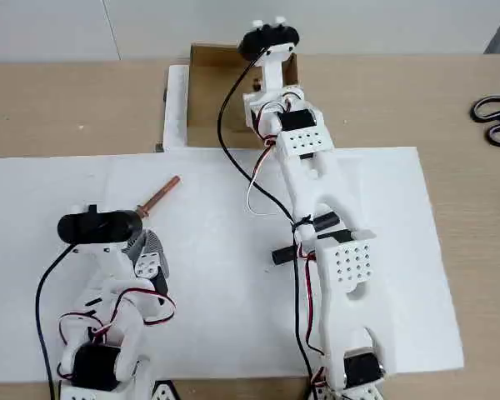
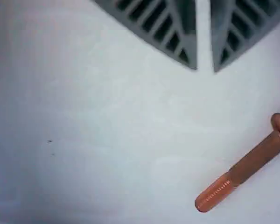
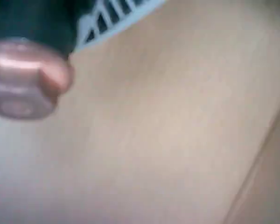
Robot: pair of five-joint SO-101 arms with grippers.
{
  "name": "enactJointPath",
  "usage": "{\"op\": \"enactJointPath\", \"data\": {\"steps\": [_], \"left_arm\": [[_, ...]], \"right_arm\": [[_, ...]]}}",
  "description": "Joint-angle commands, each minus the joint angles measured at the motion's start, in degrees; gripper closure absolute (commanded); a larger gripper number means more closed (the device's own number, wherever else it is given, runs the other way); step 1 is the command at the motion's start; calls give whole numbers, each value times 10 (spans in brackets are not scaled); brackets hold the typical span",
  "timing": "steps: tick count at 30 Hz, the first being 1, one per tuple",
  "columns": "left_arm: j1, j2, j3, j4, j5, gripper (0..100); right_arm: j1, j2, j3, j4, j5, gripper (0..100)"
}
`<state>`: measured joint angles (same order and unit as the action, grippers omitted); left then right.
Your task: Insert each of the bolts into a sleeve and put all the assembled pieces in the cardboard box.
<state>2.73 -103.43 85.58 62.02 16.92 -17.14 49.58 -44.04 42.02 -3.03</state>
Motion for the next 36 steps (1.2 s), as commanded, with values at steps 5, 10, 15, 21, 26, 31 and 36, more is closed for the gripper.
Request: {"op": "enactJointPath", "data": {"steps": [5,10,15,21,26,31,36], "left_arm": [[-3,-3,-6,0,0,993],[-3,-4,-6,-1,0,993],[-3,-4,-19,-1,0,993],[-3,-4,-27,-1,0,993],[-3,-4,-25,-1,1,993],[-3,-4,-25,-2,1,993],[-3,-4,-25,-2,1,993]], "right_arm": [[7,-20,-44,75,-3,761],[7,-20,-139,159,-3,768],[2,-20,-315,329,-3,768],[-4,-18,-480,530,-4,768],[-7,-25,-501,571,-18,790],[-21,-91,-424,575,-22,914],[-20,-211,-229,575,-70,899]]}}
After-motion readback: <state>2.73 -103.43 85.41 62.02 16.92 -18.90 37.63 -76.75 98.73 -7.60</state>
